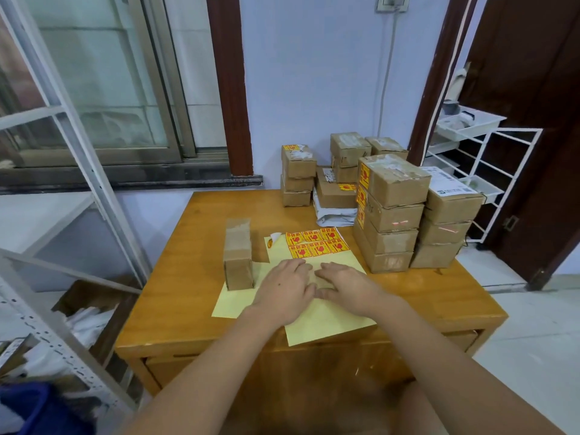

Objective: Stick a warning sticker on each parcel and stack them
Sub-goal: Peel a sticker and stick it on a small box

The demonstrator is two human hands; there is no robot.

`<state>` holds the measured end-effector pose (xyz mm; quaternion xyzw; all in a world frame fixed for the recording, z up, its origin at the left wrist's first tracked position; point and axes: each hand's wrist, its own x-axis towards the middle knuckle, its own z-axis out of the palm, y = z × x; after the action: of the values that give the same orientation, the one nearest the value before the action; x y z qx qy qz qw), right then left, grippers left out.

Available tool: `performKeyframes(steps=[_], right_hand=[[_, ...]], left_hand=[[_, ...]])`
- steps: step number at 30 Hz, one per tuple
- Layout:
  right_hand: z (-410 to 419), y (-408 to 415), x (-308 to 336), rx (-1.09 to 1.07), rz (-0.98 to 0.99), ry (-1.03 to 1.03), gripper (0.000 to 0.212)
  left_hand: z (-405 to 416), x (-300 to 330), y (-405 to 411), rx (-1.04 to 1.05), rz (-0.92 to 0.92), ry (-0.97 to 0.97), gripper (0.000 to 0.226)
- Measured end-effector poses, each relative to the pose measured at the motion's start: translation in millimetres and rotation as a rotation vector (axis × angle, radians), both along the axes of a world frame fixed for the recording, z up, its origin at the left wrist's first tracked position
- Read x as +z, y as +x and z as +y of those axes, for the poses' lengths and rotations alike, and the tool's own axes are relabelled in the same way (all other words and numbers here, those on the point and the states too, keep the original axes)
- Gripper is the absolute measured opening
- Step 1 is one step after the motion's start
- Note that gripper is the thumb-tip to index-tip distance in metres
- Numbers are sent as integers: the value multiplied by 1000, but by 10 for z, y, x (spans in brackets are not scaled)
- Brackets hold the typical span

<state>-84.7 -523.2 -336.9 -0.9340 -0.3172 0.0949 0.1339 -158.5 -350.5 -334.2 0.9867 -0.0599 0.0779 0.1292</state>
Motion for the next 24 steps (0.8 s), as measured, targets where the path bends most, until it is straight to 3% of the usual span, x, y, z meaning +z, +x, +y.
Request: performKeyframes(steps=[5, 11, 20, 24], right_hand=[[-103, 53, 85, 4, 10, -81, 63], [164, 264, 258, 34, -22, -38, 29], [1001, 545, 343, 142, -357, -57, 32], [1163, 674, 317, 157, -397, -89, 37]], left_hand=[[95, -156, 30, 70, 31, -55, 59], [123, -241, 46, 95, 25, -98, 64], [130, -258, 57, 85, -32, -89, 63], [128, -258, 60, 94, -33, -67, 65]])
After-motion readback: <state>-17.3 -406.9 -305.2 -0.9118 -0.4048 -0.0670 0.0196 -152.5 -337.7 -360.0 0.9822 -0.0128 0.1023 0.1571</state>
